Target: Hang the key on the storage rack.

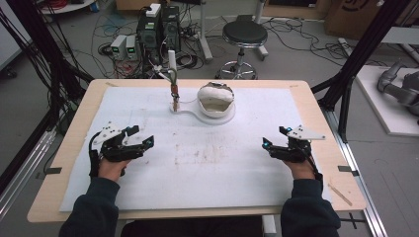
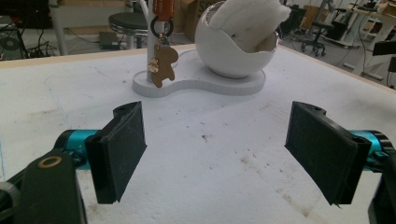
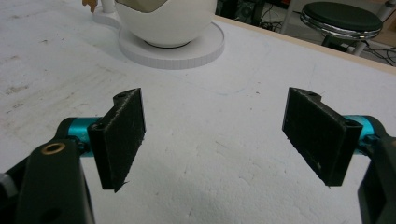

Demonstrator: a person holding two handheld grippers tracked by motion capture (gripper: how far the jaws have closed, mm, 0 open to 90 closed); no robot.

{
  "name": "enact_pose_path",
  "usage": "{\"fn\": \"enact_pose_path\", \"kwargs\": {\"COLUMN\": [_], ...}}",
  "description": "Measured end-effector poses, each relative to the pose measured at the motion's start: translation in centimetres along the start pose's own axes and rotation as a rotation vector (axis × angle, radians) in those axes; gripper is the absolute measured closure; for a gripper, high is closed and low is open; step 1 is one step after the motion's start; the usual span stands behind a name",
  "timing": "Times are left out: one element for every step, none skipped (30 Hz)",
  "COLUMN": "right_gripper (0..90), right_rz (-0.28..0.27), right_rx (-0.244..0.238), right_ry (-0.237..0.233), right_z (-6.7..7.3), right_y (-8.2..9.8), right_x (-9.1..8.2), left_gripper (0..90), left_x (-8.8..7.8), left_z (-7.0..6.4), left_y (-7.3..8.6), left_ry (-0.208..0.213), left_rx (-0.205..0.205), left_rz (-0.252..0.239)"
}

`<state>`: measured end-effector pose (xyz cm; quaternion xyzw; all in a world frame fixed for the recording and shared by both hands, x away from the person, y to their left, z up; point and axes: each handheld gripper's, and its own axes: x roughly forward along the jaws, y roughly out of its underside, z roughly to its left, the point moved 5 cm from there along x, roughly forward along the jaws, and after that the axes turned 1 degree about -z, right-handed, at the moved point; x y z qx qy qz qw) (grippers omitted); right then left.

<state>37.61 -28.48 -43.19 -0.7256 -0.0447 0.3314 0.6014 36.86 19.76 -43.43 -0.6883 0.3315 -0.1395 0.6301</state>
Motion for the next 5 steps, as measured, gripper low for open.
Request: {"fn": "enact_pose_path", "kwargs": {"right_gripper": [21.6,21.6,21.6,21.6,21.6], "right_rz": [0.000,-0.002,-0.002,-0.002,-0.002], "right_rx": [-0.001,-0.001,-0.001,-0.003,-0.003], "right_ry": [-0.002,-0.002,-0.002,-0.003,-0.003], "right_z": [-0.02,-0.06,-0.06,-0.17,-0.17], "right_y": [0.02,0.05,0.05,0.13,0.13], "right_x": [-0.01,0.02,0.02,0.09,0.09], "left_gripper": [19.8,19.9,19.9,20.1,20.1], "left_x": [0.16,0.16,0.21,0.31,0.39], "left_z": [0.01,0.01,0.03,0.02,0.03], "left_y": [0.02,0.02,0.05,0.09,0.13], "left_ry": [-0.001,-0.001,-0.002,0.000,-0.002], "left_rx": [0.000,0.000,0.005,0.005,0.004], "left_rz": [0.001,0.001,0.005,0.007,0.008]}}
